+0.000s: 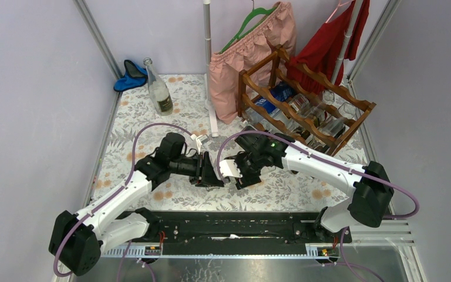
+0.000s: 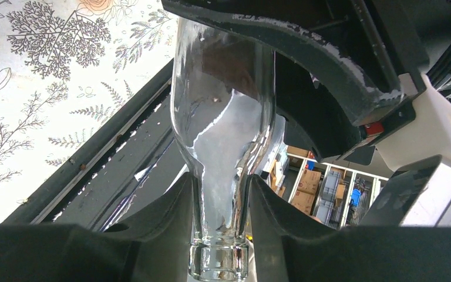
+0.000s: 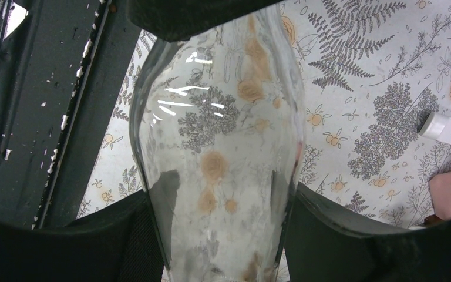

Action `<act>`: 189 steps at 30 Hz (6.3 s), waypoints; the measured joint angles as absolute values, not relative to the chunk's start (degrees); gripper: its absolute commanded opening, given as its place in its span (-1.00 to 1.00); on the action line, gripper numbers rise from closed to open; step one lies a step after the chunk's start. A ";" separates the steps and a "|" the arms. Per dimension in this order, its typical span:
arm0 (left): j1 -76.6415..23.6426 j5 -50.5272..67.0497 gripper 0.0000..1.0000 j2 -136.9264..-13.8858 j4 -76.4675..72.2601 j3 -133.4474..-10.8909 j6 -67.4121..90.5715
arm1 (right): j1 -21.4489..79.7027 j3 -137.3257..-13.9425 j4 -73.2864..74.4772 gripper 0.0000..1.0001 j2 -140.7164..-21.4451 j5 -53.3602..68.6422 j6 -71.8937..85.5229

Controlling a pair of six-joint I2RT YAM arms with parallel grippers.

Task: Put the wine bottle on the wine rack
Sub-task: Pick up the wine bottle from the center of the board.

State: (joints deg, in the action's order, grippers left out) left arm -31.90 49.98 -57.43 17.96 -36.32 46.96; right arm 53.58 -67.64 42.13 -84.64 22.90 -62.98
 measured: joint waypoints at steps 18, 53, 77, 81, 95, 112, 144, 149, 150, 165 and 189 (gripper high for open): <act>-31.88 49.74 -0.21 -57.25 18.96 -36.34 46.37 | 53.63 -67.66 41.71 -1.00 -85.36 21.91 -60.29; -29.71 50.81 -1.00 -52.56 10.09 -26.63 53.01 | 53.74 -81.45 50.52 1.00 -85.52 31.05 -51.57; -26.20 57.04 -1.00 -49.71 -10.59 -19.25 65.95 | 52.66 -73.49 43.31 0.46 -86.74 27.03 -51.20; -25.80 56.93 -0.80 -50.74 -10.96 -19.25 66.22 | 52.73 -71.96 43.53 -0.49 -86.74 28.12 -53.63; -25.82 60.71 0.27 -51.96 -10.39 -20.53 63.70 | 52.71 -71.40 43.44 -0.90 -86.63 28.62 -58.46; -26.00 63.07 0.10 -56.69 -9.78 -20.86 61.93 | 56.03 -71.40 44.38 -0.91 -85.91 26.85 -61.98; -26.63 63.44 -0.23 -56.60 -8.91 -20.88 61.28 | 57.39 -72.16 44.95 -0.90 -87.42 24.67 -59.07; -26.63 63.42 -0.99 -56.60 -8.60 -20.88 60.93 | 57.39 -72.16 45.15 -0.87 -87.50 24.43 -58.76; -26.63 63.42 -1.00 -56.60 -8.54 -20.88 60.90 | 57.39 -72.16 45.15 -0.85 -87.50 24.43 -58.65; -26.76 62.72 -1.00 -55.75 -10.28 -20.38 63.18 | 57.43 -74.00 45.89 0.78 -88.36 23.40 -55.22; -26.28 60.45 -1.00 -51.99 -17.15 -17.10 66.94 | 49.71 -90.19 52.58 1.00 -79.11 34.06 -50.72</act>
